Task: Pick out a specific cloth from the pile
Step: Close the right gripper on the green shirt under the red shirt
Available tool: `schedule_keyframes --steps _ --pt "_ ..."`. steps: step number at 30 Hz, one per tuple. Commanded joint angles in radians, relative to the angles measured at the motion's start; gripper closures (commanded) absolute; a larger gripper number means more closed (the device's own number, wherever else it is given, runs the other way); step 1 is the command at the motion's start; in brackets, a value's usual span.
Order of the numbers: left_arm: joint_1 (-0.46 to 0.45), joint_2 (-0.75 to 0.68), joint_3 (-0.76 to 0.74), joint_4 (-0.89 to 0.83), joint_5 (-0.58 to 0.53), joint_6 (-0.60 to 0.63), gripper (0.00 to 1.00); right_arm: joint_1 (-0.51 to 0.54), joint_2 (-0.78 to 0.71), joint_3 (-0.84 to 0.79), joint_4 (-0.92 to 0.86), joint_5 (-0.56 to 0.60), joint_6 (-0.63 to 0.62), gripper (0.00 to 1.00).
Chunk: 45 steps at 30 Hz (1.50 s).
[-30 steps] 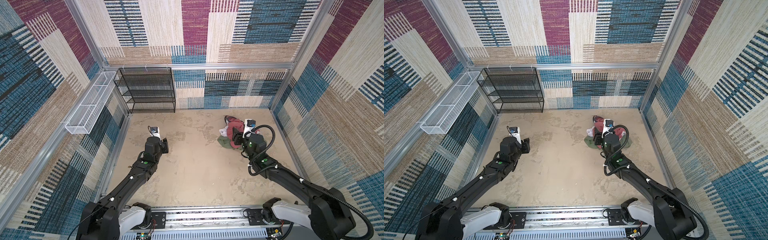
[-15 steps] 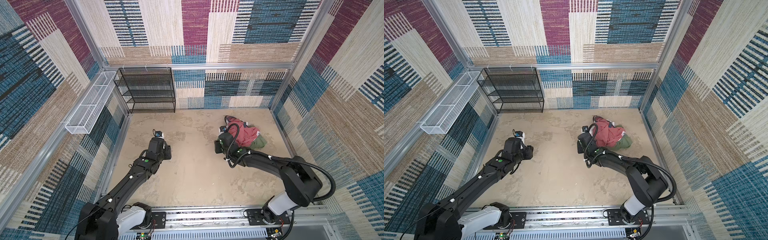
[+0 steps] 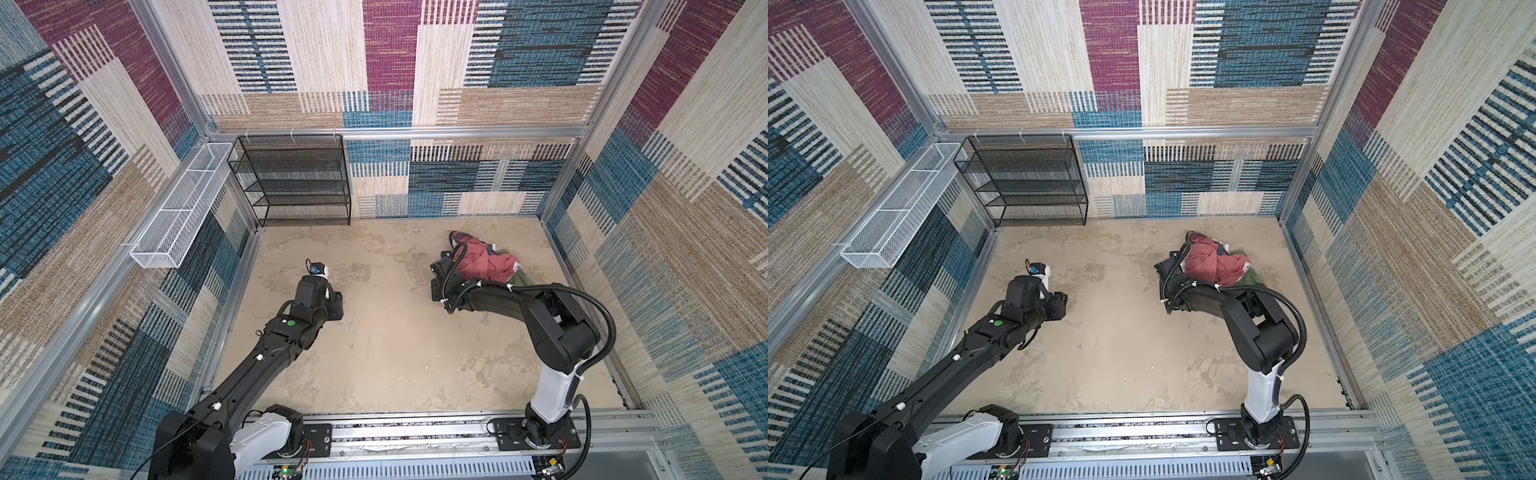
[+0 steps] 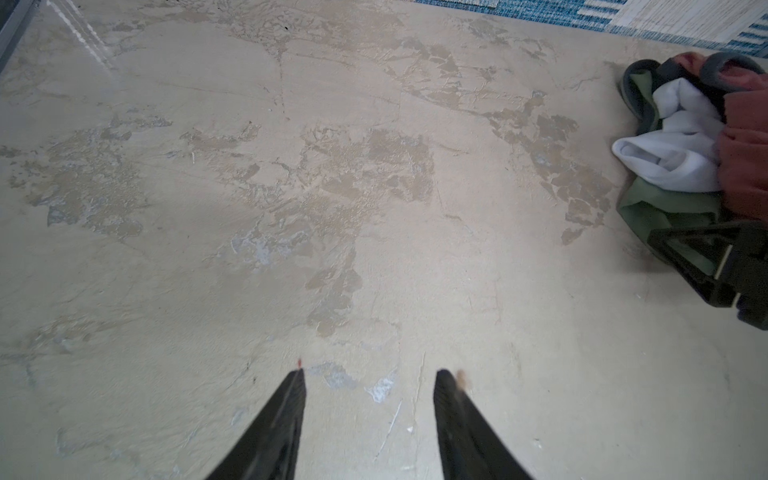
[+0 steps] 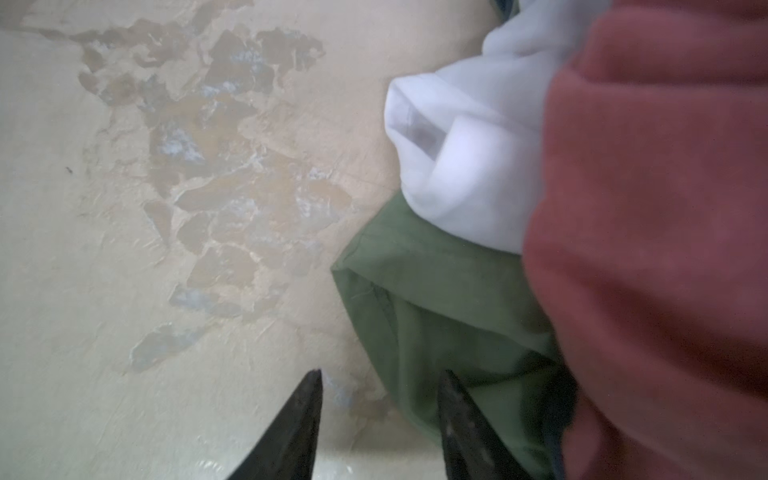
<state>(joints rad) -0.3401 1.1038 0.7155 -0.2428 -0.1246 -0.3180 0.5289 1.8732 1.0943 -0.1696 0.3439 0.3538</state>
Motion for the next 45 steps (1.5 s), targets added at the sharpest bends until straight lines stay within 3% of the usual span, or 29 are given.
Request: schedule_keyframes --steps 1,19,23,26,27,45 --pt "0.002 0.01 -0.001 0.015 0.017 -0.015 0.47 -0.003 0.028 0.021 -0.003 0.013 -0.002 0.53" --pt "0.001 0.019 0.02 -0.004 0.006 -0.015 0.47 -0.01 0.121 0.075 -0.002 0.177 -0.026 0.58" --pt "0.001 0.022 0.028 -0.009 0.008 -0.009 0.47 -0.01 0.147 0.09 0.001 0.166 -0.027 0.78" --pt "0.001 0.029 0.034 -0.011 0.005 -0.007 0.47 -0.01 0.16 0.093 0.015 0.148 -0.031 0.98" --pt "0.001 0.03 0.036 -0.013 0.006 -0.007 0.47 -0.01 0.16 0.094 0.016 0.142 -0.028 1.0" --pt "0.001 0.02 0.036 -0.019 -0.004 -0.024 0.47 -0.077 -0.224 0.032 0.068 -0.04 -0.039 1.0"
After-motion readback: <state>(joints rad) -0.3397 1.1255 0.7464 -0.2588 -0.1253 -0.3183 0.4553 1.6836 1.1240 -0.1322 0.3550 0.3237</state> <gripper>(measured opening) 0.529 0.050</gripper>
